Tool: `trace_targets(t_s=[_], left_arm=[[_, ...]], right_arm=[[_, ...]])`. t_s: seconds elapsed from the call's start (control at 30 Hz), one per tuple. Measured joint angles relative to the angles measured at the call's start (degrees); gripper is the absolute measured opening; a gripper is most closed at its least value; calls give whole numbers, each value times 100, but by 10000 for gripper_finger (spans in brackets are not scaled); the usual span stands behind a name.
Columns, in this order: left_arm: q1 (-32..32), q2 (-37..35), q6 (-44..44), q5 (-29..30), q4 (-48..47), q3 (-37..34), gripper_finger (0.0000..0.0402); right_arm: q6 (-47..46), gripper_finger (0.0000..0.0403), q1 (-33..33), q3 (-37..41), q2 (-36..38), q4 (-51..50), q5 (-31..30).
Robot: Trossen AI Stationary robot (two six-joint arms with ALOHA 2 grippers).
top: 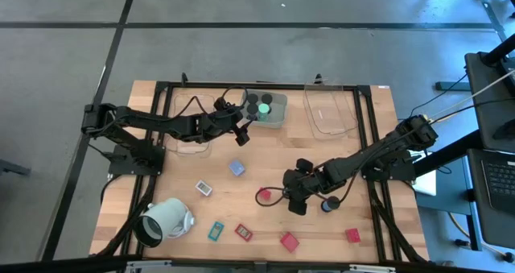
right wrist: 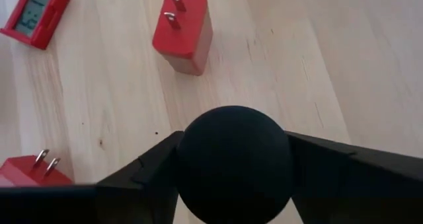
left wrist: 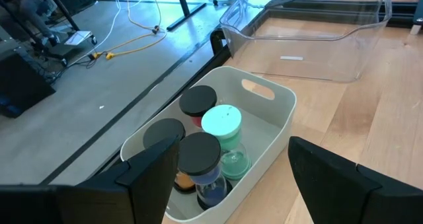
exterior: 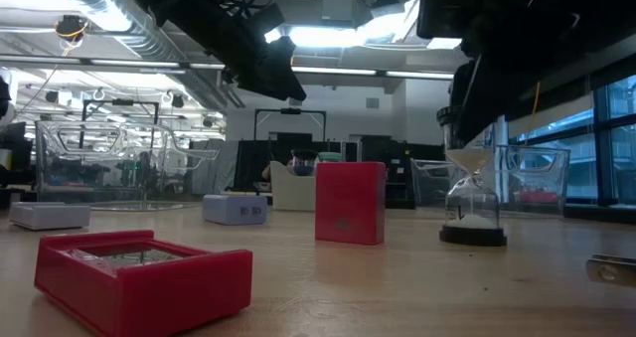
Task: Pick & Place Office items
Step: Put the white hourglass timer into the gray bin
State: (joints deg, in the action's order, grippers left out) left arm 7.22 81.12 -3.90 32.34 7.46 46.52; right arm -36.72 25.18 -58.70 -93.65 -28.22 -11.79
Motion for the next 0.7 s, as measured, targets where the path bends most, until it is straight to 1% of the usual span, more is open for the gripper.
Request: trace_targets(t_s=[0.17, 0.3, 0.4, 0.53, 0.7], left_arm=[[0, 0, 0, 0, 0, 0, 278], [0, 0, 0, 2, 0, 0, 278], [0, 0, 0, 2, 0, 0, 278], [0, 0, 2, 6, 0, 0, 278], [0, 0, 17, 13, -2, 0, 278]], right_arm=[[-33, 211, -78, 0, 47, -51, -107], [89, 211, -387, -2, 333, -128, -294], [433, 211, -772, -54, 660, -246, -416], [1200, 211, -1414, -155, 1121, -195, -635], [1771, 211, -2447, -173, 1306, -104, -783]])
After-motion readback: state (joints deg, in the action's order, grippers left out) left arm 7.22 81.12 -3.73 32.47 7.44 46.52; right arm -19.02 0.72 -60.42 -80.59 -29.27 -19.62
